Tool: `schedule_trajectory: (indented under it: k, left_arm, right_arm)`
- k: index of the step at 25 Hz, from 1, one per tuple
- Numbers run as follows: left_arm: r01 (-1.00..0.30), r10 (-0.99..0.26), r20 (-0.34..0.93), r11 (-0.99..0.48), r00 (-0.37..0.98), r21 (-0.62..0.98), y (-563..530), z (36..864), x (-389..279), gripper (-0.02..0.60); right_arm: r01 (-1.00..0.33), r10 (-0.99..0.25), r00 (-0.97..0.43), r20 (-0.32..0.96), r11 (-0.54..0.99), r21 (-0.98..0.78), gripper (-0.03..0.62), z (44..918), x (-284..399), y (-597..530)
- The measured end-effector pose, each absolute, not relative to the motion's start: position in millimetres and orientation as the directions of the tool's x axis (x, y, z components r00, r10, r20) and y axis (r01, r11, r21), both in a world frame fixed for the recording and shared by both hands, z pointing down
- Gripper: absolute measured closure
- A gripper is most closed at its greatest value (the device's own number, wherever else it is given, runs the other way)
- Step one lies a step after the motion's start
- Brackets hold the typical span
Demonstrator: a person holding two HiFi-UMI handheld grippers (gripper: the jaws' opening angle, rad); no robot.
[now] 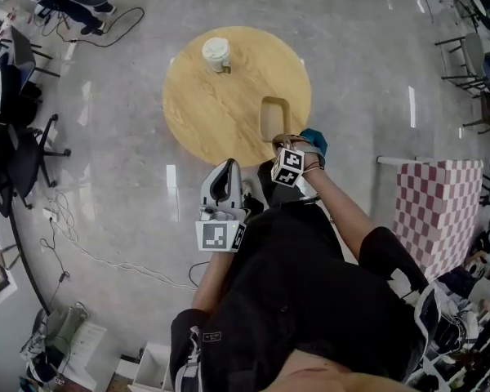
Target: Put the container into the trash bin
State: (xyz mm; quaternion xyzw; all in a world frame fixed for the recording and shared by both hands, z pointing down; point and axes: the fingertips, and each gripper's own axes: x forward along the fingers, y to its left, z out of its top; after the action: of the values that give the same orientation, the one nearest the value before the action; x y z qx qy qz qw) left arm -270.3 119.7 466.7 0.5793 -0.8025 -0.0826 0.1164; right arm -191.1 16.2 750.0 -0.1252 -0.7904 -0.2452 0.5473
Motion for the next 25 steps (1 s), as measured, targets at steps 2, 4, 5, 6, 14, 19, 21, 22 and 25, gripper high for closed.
schedule_trajectory:
  k: [2,4,5,6,14,19,21,22,25]
  left_arm:
    - [-0.920,-0.958,0.080,0.285,-0.274,0.268,127.1,462.2,-262.2,0.574]
    - [-0.927,-0.966,0.078,0.259,-0.247,0.269,134.2,461.5,-252.1,0.574]
    - [-0.931,-0.970,0.077,0.244,-0.231,0.272,136.7,462.1,-246.9,0.574]
    - [-0.935,-0.974,0.075,0.224,-0.212,0.275,138.1,462.9,-241.5,0.574]
    - [-0.957,-0.998,0.048,0.048,-0.036,0.286,122.9,462.6,-188.5,0.574]
    - [-0.958,-0.997,0.047,-0.038,0.054,0.286,103.2,463.0,-162.2,0.574]
    - [-0.957,-0.995,0.050,-0.070,0.088,0.282,93.7,462.9,-151.7,0.574]
    - [-0.957,-0.993,0.052,-0.083,0.101,0.278,88.8,463.0,-146.1,0.574]
    - [-0.957,-0.989,0.058,-0.114,0.134,0.266,73.4,462.9,-128.4,0.574]
  right_arm:
    - [0.424,-0.080,-0.386,0.919,0.869,0.254,0.559,736.8,-178.9,26.9]
    - [0.377,-0.083,-0.407,0.910,0.892,0.250,0.559,723.5,-165.1,39.0]
    - [0.350,-0.088,-0.418,0.904,0.903,0.250,0.559,716.7,-158.0,44.1]
    - [0.322,-0.097,-0.428,0.898,0.912,0.252,0.559,710.0,-150.7,48.0]
    - [0.129,-0.202,-0.460,0.865,0.948,0.291,0.559,668.1,-85.6,53.1]
    - [0.020,-0.255,-0.442,0.860,0.956,0.293,0.559,660.5,-46.8,42.4]
    - [-0.020,-0.271,-0.434,0.859,0.956,0.292,0.559,659.0,-31.4,37.0]
    - [-0.037,-0.278,-0.432,0.858,0.956,0.291,0.559,658.7,-23.8,34.0]
    - [-0.077,-0.293,-0.429,0.854,0.954,0.289,0.559,658.2,-1.5,24.5]
